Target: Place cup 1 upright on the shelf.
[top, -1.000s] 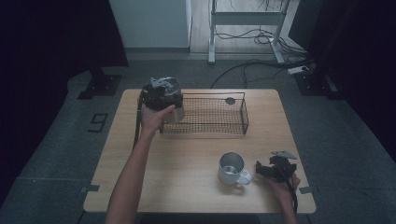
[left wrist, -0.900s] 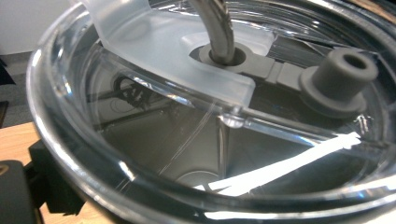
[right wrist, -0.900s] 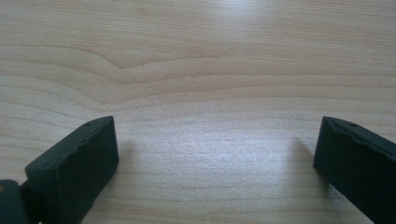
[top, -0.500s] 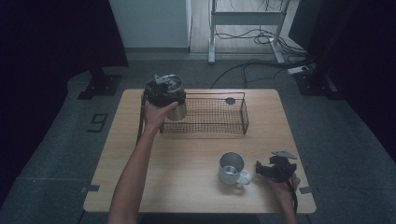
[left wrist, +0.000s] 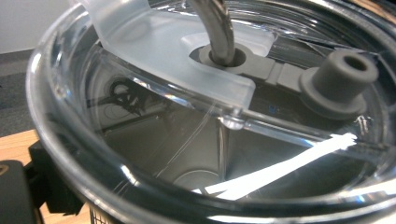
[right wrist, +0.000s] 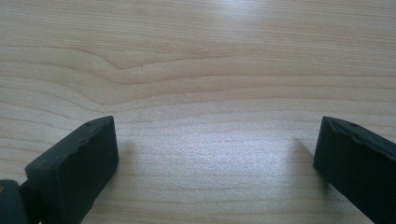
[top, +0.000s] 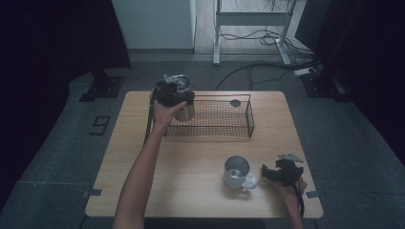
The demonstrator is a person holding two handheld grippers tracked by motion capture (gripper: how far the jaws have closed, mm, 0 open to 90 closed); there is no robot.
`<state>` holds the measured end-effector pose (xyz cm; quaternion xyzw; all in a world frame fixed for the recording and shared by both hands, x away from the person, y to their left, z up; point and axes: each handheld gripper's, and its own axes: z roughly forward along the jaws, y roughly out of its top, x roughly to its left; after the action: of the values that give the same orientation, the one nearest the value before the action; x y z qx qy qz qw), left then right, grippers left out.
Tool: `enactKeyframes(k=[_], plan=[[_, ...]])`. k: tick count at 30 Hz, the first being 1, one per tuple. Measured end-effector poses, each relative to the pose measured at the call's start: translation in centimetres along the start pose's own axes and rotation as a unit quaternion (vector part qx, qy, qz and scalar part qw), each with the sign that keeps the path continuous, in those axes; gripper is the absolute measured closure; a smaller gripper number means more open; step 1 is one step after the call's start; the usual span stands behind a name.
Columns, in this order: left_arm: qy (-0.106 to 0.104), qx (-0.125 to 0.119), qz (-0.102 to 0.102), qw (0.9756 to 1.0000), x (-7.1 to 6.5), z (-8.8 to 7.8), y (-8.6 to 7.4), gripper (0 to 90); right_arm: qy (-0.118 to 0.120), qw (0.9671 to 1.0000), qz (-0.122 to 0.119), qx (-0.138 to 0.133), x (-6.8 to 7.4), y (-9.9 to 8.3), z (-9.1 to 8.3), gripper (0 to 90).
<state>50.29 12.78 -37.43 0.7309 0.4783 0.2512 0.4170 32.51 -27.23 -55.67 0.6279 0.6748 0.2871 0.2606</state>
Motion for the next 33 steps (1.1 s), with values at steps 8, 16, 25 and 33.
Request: enactKeyframes(k=[8,16,25,33], plan=[[0.009,0.005,0.004,0.9999,-0.3,1.2,-0.4,3.9,0.0,1.0,0.0,0.0,0.0,0.0,0.0,0.0],[0.009,0.012,0.001,0.9999,-0.3,2.2,-1.0,3.9,0.0,1.0,0.0,0.0,0.0,0.0,0.0,0.0],[0.016,0.024,-0.009,0.9995,0.1,3.2,-2.1,3.9,0.0,1.0,0.0,0.0,0.0,0.0,0.0,0.0],[0.019,0.035,-0.011,0.9991,0.1,4.0,-2.9,3.9,0.0,1.0,0.0,0.0,0.0,0.0,0.0,0.0]])
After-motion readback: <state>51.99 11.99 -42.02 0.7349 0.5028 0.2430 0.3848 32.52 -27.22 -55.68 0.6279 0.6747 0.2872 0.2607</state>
